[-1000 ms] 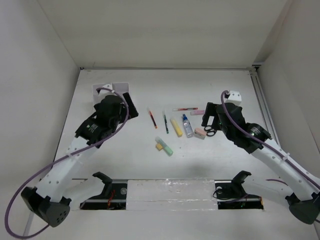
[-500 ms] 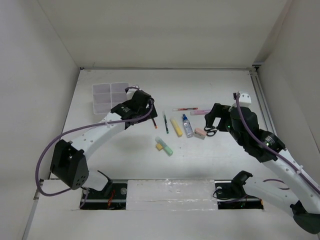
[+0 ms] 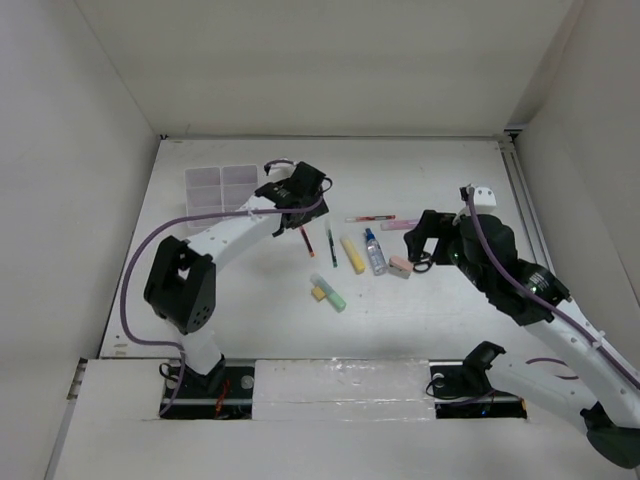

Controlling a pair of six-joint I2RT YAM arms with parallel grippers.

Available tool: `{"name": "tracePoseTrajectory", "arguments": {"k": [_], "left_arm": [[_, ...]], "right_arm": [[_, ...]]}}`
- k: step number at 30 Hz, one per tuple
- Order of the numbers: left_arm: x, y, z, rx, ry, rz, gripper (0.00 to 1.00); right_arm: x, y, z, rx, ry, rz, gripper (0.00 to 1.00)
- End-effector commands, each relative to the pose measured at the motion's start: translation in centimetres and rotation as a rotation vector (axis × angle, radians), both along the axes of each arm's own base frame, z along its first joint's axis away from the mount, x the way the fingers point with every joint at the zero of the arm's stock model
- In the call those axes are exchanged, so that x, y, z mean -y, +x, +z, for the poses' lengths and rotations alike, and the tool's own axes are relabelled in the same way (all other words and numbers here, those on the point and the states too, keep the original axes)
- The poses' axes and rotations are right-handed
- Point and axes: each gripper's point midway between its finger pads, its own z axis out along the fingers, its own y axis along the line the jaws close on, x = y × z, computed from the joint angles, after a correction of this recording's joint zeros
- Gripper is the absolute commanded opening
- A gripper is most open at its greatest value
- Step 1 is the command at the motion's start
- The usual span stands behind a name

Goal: Sort the stationery into containers
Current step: Pick up the pen from the center of the board.

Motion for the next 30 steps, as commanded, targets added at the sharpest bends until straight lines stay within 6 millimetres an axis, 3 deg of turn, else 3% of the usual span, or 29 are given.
{"name": "tracePoseTrajectory", "arguments": {"k": [1,3,4,7,8,11,14,22,30], "left_arm": [[-0.6,1.2,-0.8,-0.021,0.057,0.102,0.99],[0.1,2.2,-0.7,-0.017,0.047,0.111,0.97],[0.4,2.2,-2.0,-0.051,0.064,0.107,0.97],[0.9,3.1,-2.8,-0.072,0.059,0.107,0.96],[0.8,2.9,-4.1,-0.101,0.074,0.118,0.95],[1.0,3.0,-5.5,-0.128,0.081,0.121,0.94],[0.8,3.3,-6.0,-0.138,0.079,0.145,0.90],[0.1,3.3,-8.8,-0.193,0.094,0.166,0.64],[0.5,3.0,-10.1,-0.227,0.090,0.147,0.59]], "right_arm": [[-0.8,0.4,2.0,0.067,0.053,0.032,1.00],[-1.0,0.1,1.7,0.063,0.056,0.045,1.00],[-1.2,0.1,1.9,0.068,0.065,0.054,1.00],[-1.3,-0.3,2.4,0.079,0.085,0.076,1.00],[-1.3,-0.3,2.4,0.079,0.085,0.076,1.00],[-1.4,-0.5,2.5,0.085,0.094,0.086,1.00],[-1.3,-0.6,2.3,0.086,0.095,0.086,1.00],[-1.4,-0.9,2.1,0.083,0.098,0.096,1.00],[-1.5,-0.8,2.3,0.090,0.103,0.096,1.00]]}}
